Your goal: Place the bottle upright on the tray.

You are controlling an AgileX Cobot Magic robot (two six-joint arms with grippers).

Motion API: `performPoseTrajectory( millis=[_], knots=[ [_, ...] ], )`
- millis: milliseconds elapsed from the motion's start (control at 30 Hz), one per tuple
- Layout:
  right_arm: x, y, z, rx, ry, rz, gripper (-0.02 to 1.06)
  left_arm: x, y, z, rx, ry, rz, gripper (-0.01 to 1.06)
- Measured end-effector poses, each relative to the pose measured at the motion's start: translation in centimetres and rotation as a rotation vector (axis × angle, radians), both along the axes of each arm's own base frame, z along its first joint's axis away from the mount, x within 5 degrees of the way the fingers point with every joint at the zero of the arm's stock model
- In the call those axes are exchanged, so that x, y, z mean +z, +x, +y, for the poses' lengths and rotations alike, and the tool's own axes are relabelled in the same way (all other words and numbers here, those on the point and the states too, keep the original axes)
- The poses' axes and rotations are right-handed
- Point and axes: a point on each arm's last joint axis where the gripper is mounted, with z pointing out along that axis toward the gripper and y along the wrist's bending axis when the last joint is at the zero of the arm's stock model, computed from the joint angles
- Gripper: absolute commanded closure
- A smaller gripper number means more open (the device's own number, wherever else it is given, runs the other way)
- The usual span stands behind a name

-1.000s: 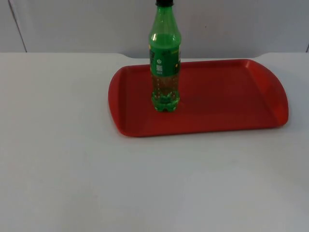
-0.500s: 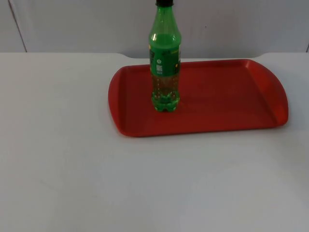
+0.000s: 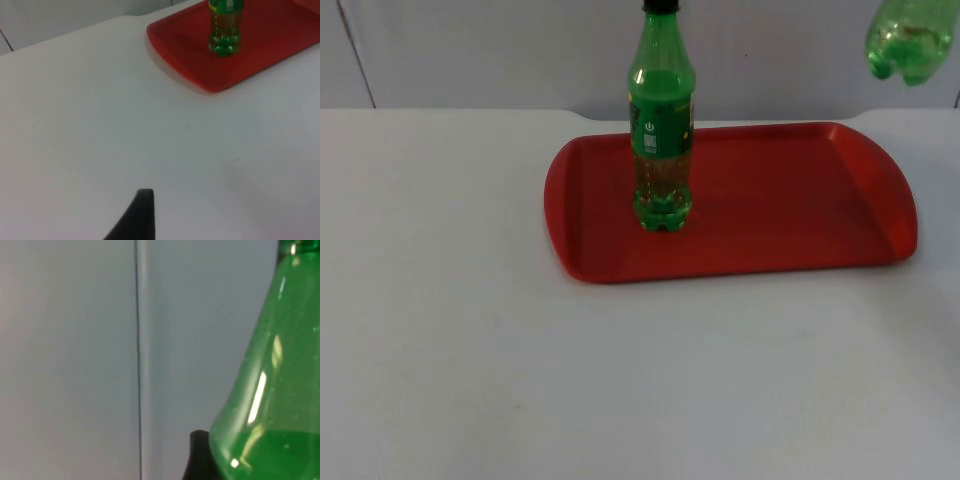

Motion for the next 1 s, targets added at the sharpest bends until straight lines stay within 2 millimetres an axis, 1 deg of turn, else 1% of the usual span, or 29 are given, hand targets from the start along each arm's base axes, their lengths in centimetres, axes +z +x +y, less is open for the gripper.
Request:
performPoseTrajectory(
  millis=[33, 100, 133, 233, 267, 300, 500, 533, 700, 733, 867, 900, 933, 1000],
  knots=[
    [-1.3, 0.5, 0.3, 0.008, -0.015, 0.024, 1.05, 0.0, 0.0, 0.0, 0.000, 0.000, 0.000, 0.01],
    [-3.1, 1.4, 0.7, 0.016, -0.034, 0.058, 1.05, 0.0, 0.0, 0.0, 0.000, 0.000, 0.000, 0.01],
    [-3.1, 1.4, 0.7, 0.016, -0.034, 0.058, 1.05, 0.0, 0.0, 0.0, 0.000, 0.000, 0.000, 0.01],
    [-4.7, 2.8, 1.3, 0.031, -0.053, 0.079, 1.05, 0.0, 0.0, 0.0, 0.000, 0.000, 0.000, 0.01],
    [-4.9, 3.3, 1.5, 0.032, -0.053, 0.075, 1.05, 0.0, 0.0, 0.0, 0.000, 0.000, 0.000, 0.01],
    [-4.9, 3.3, 1.5, 0.032, -0.053, 0.075, 1.05, 0.0, 0.0, 0.0, 0.000, 0.000, 0.000, 0.01],
    [-6.8, 6.2, 2.5, 0.037, -0.050, 0.065, 1.05, 0.0, 0.0, 0.0, 0.000, 0.000, 0.000, 0.01],
    [-6.8, 6.2, 2.5, 0.037, -0.050, 0.065, 1.05, 0.0, 0.0, 0.0, 0.000, 0.000, 0.000, 0.01],
    [-8.0, 8.6, 3.4, 0.043, -0.022, 0.046, 1.05, 0.0, 0.0, 0.0, 0.000, 0.000, 0.000, 0.01],
    [-8.0, 8.6, 3.4, 0.043, -0.022, 0.046, 1.05, 0.0, 0.0, 0.0, 0.000, 0.000, 0.000, 0.01],
    [-9.4, 10.1, 3.8, 0.048, 0.000, 0.050, 1.05, 0.0, 0.0, 0.0, 0.000, 0.000, 0.000, 0.01],
    [-9.9, 10.4, 3.9, 0.050, 0.004, 0.054, 1.05, 0.0, 0.0, 0.0, 0.000, 0.000, 0.000, 0.01],
    [-9.9, 10.4, 3.9, 0.050, 0.004, 0.054, 1.05, 0.0, 0.0, 0.0, 0.000, 0.000, 0.000, 0.01],
    [-10.8, 10.8, 4.1, 0.050, 0.004, 0.060, 1.05, 0.0, 0.0, 0.0, 0.000, 0.000, 0.000, 0.01]
  ],
)
